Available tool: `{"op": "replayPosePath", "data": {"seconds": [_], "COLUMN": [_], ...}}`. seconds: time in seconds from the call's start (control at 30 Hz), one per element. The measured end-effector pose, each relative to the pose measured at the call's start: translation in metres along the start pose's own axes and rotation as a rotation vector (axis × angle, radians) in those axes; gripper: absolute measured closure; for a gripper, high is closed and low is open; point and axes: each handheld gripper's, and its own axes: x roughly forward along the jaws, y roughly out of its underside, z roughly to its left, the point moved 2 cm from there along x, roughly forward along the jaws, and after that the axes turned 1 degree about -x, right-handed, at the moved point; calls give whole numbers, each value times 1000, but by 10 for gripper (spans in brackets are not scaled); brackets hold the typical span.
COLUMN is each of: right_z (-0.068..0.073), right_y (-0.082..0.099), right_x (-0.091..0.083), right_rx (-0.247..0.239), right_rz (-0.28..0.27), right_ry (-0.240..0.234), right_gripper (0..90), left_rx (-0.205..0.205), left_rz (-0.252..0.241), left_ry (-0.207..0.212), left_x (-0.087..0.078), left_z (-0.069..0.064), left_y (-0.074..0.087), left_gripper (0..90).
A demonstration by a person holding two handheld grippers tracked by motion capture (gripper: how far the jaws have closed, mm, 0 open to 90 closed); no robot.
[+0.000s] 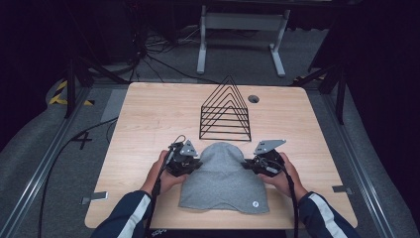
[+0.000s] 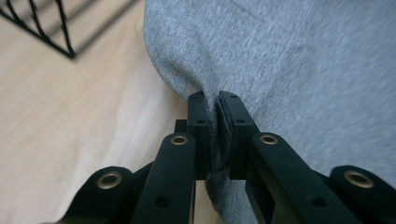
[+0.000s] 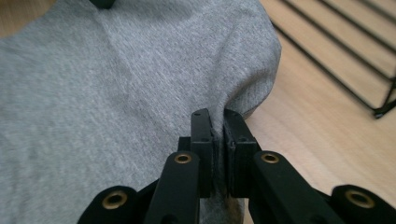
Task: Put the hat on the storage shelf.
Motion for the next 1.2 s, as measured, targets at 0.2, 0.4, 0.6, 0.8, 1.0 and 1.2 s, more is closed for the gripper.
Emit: {"op": "replayPosePath", "data": {"seconds": [0.2,0.4,0.6,0.8,1.0,1.2], "right_z": [-6,-8,-15,-30,-46,-58], "right_y": [-14,-35,-63,-91,-120,-150], "right_x": [-25,-53,-88,-119,-137,-150], "right_rx": [-8,-23,-45,-55,-62,-70], "right_rz": [-77,-140,-211,-269,-304,-326], "right_ry": [40,84,119,178,232,302], "right_gripper": [848,848,848,848,848,849], "left_rx": [56,123,166,211,204,198], "left_rz": [-55,-112,-156,-201,-232,-263], "left_ry": [-3,-25,-40,-86,-141,-187], "left_x": [-16,-41,-64,-87,-101,-114], "left_z": [1,6,12,20,33,45], "left_y": [-21,-55,-95,-135,-163,-187], "left_gripper": [842,845,845,846,847,847]}}
